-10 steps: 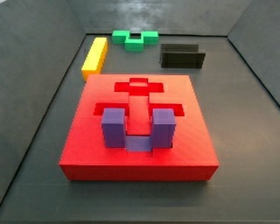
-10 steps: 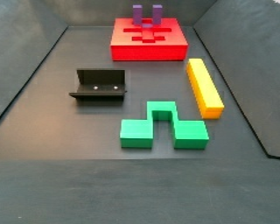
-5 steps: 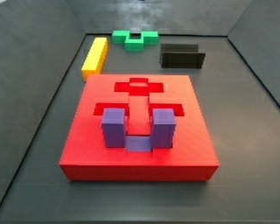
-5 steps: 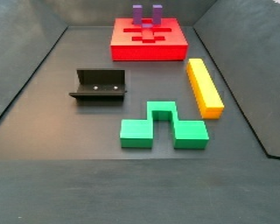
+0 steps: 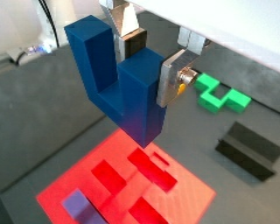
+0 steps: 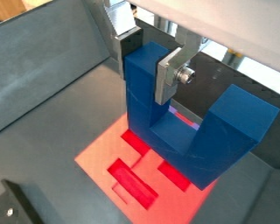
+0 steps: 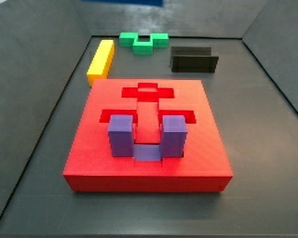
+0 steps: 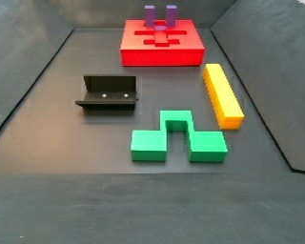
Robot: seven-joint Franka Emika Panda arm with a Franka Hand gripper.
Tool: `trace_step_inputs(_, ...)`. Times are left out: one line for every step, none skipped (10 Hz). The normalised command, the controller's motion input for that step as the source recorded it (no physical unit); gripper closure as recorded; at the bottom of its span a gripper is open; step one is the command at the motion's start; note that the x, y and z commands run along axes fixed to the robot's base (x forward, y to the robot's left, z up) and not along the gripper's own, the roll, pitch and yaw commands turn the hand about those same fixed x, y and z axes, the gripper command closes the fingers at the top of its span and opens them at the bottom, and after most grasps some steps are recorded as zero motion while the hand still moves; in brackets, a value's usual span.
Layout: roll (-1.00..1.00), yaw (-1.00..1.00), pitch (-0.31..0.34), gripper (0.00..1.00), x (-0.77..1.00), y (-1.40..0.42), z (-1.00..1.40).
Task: Pick up the blue object. Move up. Place the blue object on the fixture. Regrasp the blue object. Move to above the board. Insert the blue object.
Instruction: Insert the blue object.
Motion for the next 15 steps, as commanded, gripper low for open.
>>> trace_step_inputs(-0.15,-0.11,-0.161,1.0,0.78,0.06,-0.31)
trace_step_inputs(-0.18,-0.13,-0.179,1.0,0.87,0.09,-0.25)
trace_step_inputs(-0.19,-0.13,-0.187,1.0,0.95,0.15,-0.22)
trace_step_inputs(0.0,-0.21,-0.163,1.0,0.93,0.22,-0.38)
trace_step_inputs(0.0,-0.18,-0.137,1.0,0.93,0.23,-0.38)
trace_step_inputs(0.06,-0.07,-0.099,1.0,0.89,0.26,-0.41)
trace_step_inputs(0.05,0.01,-0.089,1.0,0.63,0.24,-0.57)
trace_step_inputs(0.05,0.27,-0.003,1.0,0.54,0.27,-0.45)
trace_step_inputs(0.08,0.4,0.0,1.0,0.37,0.26,-0.37)
trace_step_inputs(0.03,0.4,0.0,1.0,0.19,0.2,-0.46)
trace_step_inputs(0.0,0.31,0.003,1.0,0.04,0.1,-0.5)
trace_step_inputs(-0.01,0.25,0.0,1.0,0.0,0.08,-0.46)
trace_step_inputs(0.0,0.19,0.0,1.0,-0.02,0.09,-0.47)
trace_step_inputs(0.0,0.09,0.0,1.0,-0.17,0.16,-0.45)
trace_step_inputs(-0.05,0.0,0.0,1.0,-0.22,0.2,-0.47)
